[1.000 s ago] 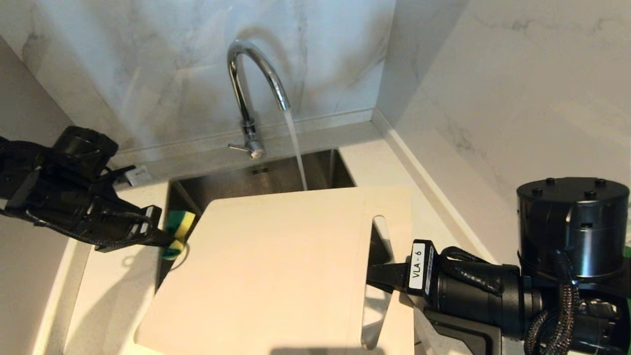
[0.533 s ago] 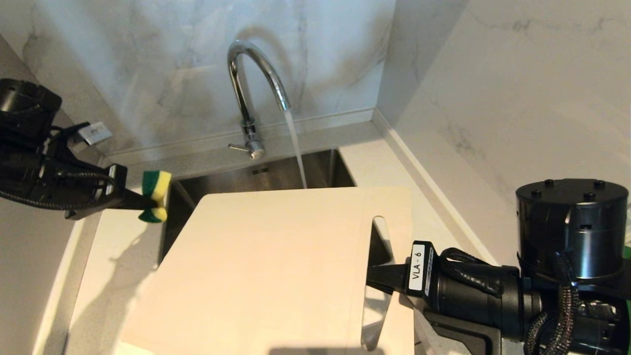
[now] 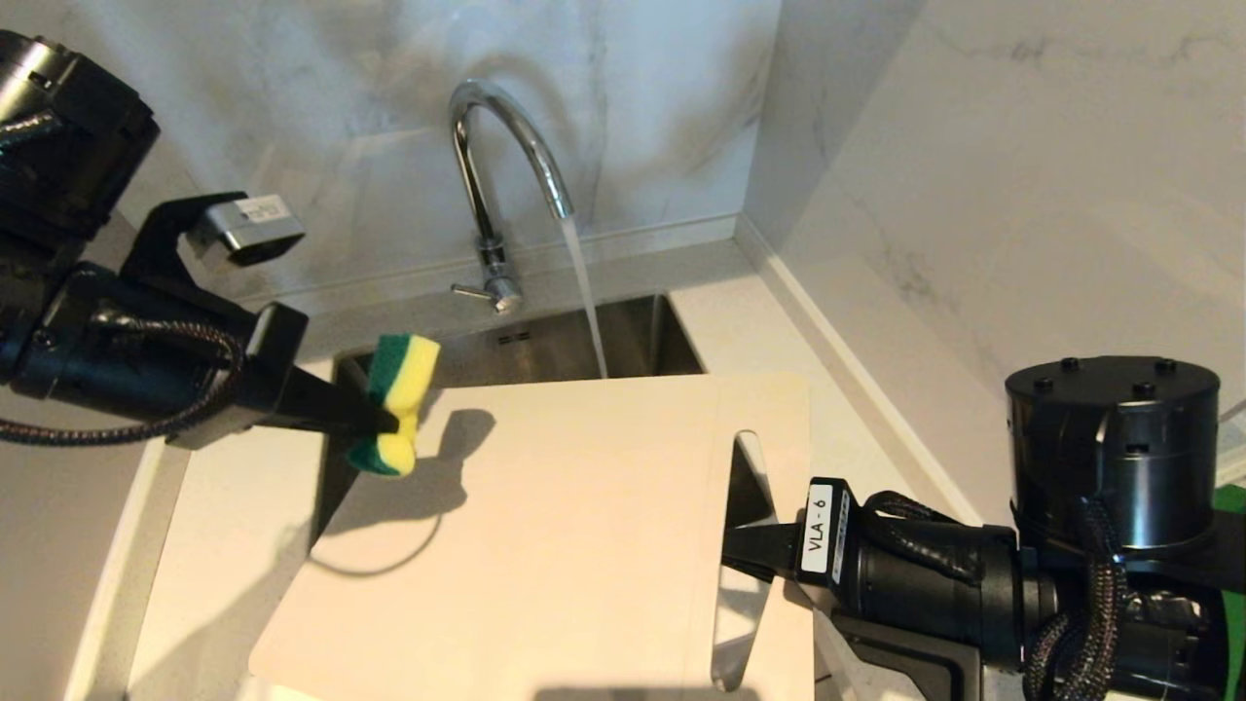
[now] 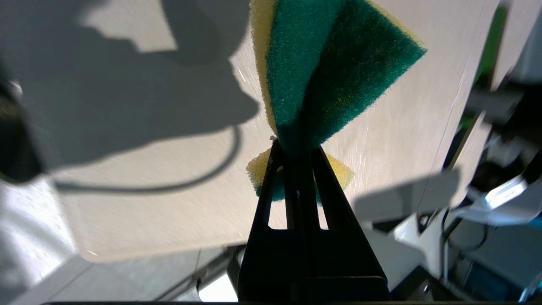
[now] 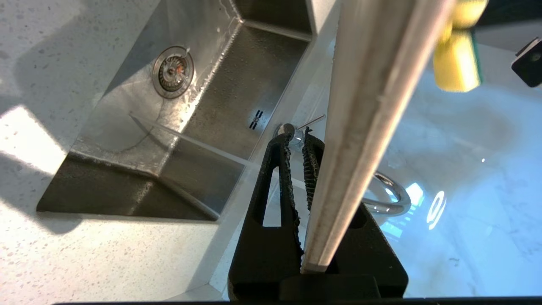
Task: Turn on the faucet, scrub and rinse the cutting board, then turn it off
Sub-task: Put down the cutting board
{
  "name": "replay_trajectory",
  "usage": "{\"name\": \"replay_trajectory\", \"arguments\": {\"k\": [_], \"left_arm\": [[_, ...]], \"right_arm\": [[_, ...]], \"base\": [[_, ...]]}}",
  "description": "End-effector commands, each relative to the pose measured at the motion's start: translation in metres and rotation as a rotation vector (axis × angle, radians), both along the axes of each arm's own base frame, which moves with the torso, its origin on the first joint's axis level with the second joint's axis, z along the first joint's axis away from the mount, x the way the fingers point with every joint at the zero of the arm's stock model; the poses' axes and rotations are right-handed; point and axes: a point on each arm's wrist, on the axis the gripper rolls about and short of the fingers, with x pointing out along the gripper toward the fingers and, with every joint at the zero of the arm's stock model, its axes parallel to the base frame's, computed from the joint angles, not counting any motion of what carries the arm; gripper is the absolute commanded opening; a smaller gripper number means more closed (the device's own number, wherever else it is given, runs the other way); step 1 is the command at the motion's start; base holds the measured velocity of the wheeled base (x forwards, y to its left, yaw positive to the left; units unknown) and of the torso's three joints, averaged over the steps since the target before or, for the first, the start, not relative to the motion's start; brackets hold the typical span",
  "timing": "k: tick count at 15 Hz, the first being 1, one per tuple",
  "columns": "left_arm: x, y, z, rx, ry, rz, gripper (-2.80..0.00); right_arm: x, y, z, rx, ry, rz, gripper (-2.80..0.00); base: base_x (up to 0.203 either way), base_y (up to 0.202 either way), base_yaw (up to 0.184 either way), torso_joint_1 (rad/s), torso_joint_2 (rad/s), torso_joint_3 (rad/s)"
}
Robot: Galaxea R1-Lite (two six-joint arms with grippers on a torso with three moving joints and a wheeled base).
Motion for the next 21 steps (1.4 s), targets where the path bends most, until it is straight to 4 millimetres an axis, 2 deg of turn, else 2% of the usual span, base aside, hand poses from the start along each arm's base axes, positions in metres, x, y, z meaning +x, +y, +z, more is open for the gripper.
{"name": "replay_trajectory", "arguments": {"k": [1, 5, 8, 12, 19, 21], "left_arm": [[-0.021, -0.025, -0.024, 0.077, 0.066, -0.086, -2.80], [-0.018, -0.037, -0.077, 0.185, 0.105, -0.054, -2.80], [-0.011, -0.034, -0.113, 0.253, 0.078, 0.019, -2.80], [-0.009, 0.002, -0.119, 0.259, 0.081, 0.094, -2.80], [0.006, 0.096, -0.122, 0.212, 0.098, 0.261, -2.80], [0.004, 0.112, -0.127, 0.199, 0.100, 0.240, -2.80]], "right_arm": [[0.002, 0.000, -0.001, -0.007, -0.007, 0.004, -2.80], [0.002, -0.001, 0.000, -0.006, -0.009, -0.002, -2.80], [0.002, -0.001, 0.000, -0.006, -0.010, -0.002, -2.80], [0.001, -0.001, 0.000, -0.006, -0.011, -0.002, -2.80], [0.002, -0.006, 0.001, -0.001, -0.017, -0.021, -2.80], [0.003, -0.007, 0.002, -0.001, -0.018, -0.030, -2.80]], "base": [[0.000, 0.000, 0.000, 0.000, 0.00, 0.000], [0.000, 0.000, 0.000, 0.000, 0.00, 0.000], [0.000, 0.000, 0.000, 0.000, 0.00, 0.000], [0.000, 0.000, 0.000, 0.000, 0.00, 0.000], [0.000, 0.000, 0.000, 0.000, 0.00, 0.000], [0.000, 0.000, 0.000, 0.000, 0.00, 0.000]]}}
